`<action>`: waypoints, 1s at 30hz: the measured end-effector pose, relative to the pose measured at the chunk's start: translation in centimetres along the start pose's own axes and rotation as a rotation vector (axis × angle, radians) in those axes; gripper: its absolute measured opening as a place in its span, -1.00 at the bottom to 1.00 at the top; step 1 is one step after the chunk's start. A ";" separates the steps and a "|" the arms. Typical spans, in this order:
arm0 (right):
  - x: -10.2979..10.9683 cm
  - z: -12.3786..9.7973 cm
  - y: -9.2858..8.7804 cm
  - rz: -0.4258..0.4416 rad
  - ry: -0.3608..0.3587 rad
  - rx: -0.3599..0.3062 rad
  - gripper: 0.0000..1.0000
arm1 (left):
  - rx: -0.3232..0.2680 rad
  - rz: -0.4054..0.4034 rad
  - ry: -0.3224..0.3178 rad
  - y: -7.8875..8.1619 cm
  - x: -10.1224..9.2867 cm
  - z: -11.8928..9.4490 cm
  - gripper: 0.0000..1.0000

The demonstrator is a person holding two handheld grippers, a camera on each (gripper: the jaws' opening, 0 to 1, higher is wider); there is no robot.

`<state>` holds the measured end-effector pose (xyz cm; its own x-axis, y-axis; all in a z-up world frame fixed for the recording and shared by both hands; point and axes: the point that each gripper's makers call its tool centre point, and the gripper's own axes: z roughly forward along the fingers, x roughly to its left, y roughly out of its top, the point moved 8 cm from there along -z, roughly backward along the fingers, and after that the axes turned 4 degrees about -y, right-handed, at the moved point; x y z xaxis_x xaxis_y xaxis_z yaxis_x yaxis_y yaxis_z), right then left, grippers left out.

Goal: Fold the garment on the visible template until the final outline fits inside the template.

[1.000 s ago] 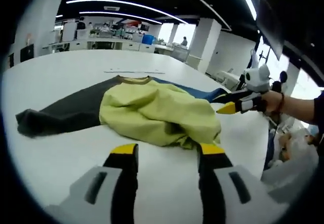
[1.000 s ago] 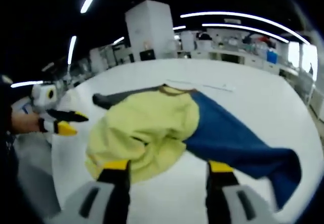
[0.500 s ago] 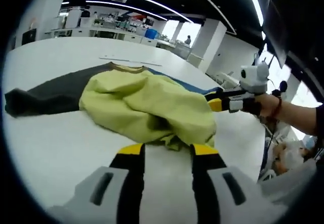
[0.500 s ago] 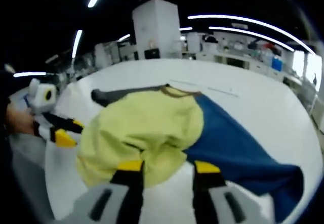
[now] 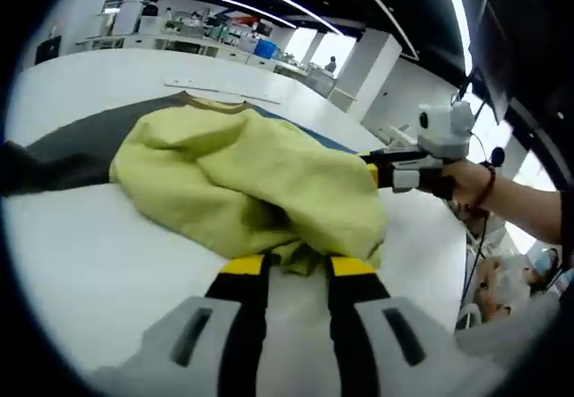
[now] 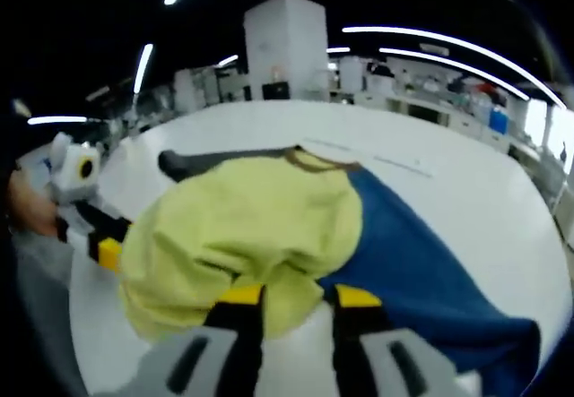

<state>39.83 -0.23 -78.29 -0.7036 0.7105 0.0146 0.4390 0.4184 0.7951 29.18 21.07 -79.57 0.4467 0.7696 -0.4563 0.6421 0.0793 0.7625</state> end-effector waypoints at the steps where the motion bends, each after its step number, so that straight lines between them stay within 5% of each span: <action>1: 0.1 0.0 -0.1 -0.007 -0.003 0.007 -0.60 | 0.002 0.004 0.002 0.0 0.0 0.0 -0.60; 14: -1.4 0.7 -0.5 -0.038 -0.030 0.042 -0.92 | 0.031 -0.035 0.016 -0.2 0.6 0.7 -1.00; 30: -0.4 -1.6 0.1 -0.062 -0.026 0.039 -1.00 | -0.007 -0.046 -0.001 0.8 0.6 -2.4 -1.00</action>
<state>39.23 -1.42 -77.26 -0.7157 0.6966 -0.0497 0.4169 0.4833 0.7698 28.43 23.10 -78.12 0.4173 0.7644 -0.4915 0.6577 0.1192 0.7438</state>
